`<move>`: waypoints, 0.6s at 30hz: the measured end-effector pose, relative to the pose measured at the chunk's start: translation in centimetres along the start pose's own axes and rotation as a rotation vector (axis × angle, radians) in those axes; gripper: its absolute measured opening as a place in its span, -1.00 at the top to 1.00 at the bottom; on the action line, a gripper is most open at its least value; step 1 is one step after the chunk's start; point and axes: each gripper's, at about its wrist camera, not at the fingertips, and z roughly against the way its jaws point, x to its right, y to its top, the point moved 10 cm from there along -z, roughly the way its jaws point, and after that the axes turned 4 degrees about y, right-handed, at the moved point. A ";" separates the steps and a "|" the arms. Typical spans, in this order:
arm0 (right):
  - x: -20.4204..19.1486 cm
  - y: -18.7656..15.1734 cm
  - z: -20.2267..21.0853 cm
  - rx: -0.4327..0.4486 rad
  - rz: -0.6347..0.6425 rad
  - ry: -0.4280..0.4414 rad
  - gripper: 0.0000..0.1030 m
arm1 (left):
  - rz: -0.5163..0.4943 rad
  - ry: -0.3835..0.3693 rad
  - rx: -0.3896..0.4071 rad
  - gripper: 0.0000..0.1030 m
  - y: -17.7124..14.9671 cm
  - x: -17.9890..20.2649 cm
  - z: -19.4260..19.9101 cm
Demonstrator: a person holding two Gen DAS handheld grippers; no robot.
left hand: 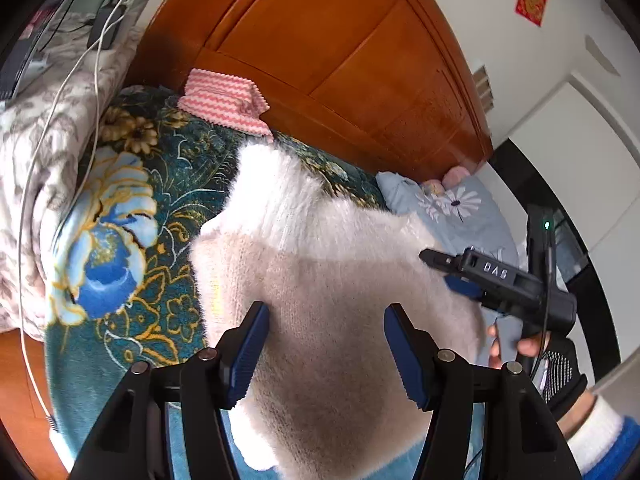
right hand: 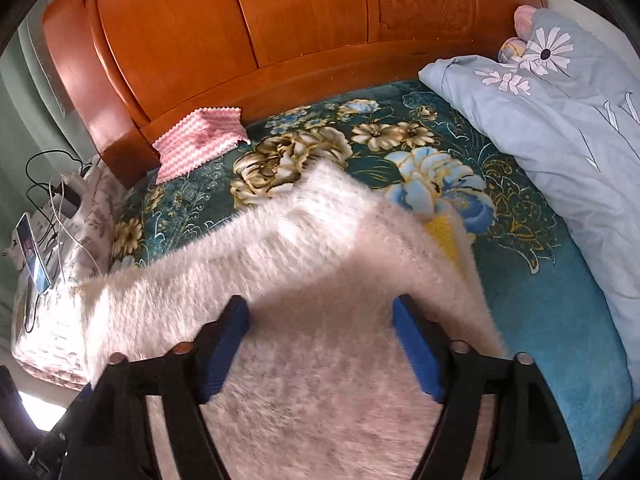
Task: Fold clothes
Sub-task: 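Lower the folded sweater onto the dark garment stack and open both grippers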
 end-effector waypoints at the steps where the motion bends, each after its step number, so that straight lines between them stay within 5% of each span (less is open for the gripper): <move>1: -0.2 0.0 0.1 0.005 0.000 -0.002 -0.54 | -0.021 -0.011 -0.004 -0.24 -0.1 0.1 0.5; 7: -1.4 -2.0 3.7 0.113 -0.063 0.055 -0.54 | -0.150 -0.050 -0.058 -0.27 -2.6 -0.6 2.4; 18: -2.5 -15.2 5.9 0.138 -0.085 -0.030 -0.54 | -0.335 -0.060 -0.146 -0.28 -7.6 -2.7 3.6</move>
